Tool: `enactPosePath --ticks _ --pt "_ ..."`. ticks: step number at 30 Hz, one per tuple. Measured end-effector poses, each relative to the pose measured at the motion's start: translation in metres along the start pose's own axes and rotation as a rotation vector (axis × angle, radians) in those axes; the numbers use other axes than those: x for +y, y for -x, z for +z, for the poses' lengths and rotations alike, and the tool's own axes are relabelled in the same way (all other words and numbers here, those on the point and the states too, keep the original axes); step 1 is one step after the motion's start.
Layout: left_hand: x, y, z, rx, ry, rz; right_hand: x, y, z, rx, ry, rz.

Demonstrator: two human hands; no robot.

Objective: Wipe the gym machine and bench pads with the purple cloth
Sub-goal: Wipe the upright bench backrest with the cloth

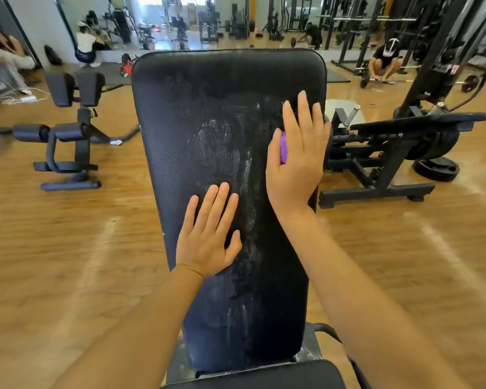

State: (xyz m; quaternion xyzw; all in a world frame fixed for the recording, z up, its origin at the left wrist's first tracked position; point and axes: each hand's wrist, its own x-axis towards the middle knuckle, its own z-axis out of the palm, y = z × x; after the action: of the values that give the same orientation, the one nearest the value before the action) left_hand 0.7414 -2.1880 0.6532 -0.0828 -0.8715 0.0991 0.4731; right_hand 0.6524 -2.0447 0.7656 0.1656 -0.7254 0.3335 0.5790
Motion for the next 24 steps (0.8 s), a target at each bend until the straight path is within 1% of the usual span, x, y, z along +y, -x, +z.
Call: enactPosePath --ticks 1,3,5,6,8,10,13,15,17,20,22,24 --pt "0.000 0.000 0.000 0.011 0.002 -0.001 -0.002 0.017 -0.004 -0.009 -0.006 0.008" --pt "0.001 -0.001 0.000 0.026 0.006 -0.005 -0.004 0.069 -0.016 -0.097 0.006 -0.022" --pt "0.000 -0.001 0.000 0.026 0.019 -0.003 -0.003 0.115 -0.030 -0.208 0.033 -0.108" --pt "0.000 -0.001 0.000 0.024 0.025 -0.001 0.001 0.122 -0.032 -0.240 0.040 -0.164" --pt "0.000 -0.001 -0.001 0.019 0.025 0.001 0.007 0.099 -0.028 -0.235 0.043 -0.255" --pt "0.000 -0.001 -0.001 0.013 0.020 -0.004 0.006 0.051 -0.017 -0.157 0.043 -0.255" --pt "0.000 0.000 -0.002 0.003 0.013 -0.008 0.001 -0.019 0.005 -0.027 0.000 -0.055" --pt "0.000 -0.001 -0.002 -0.004 0.018 -0.008 -0.006 -0.021 0.009 0.034 -0.029 0.032" --pt "0.000 0.000 -0.001 -0.006 0.027 -0.005 -0.005 0.016 0.000 0.010 -0.037 -0.002" --pt "-0.001 0.000 0.001 -0.008 0.045 -0.004 0.001 0.090 -0.026 -0.171 0.017 -0.147" --pt "-0.001 0.000 0.000 -0.011 0.046 -0.001 0.006 0.088 -0.030 -0.232 0.012 -0.210" --pt "-0.002 -0.001 0.000 -0.025 0.035 -0.002 0.001 0.040 -0.018 -0.211 -0.003 -0.193"
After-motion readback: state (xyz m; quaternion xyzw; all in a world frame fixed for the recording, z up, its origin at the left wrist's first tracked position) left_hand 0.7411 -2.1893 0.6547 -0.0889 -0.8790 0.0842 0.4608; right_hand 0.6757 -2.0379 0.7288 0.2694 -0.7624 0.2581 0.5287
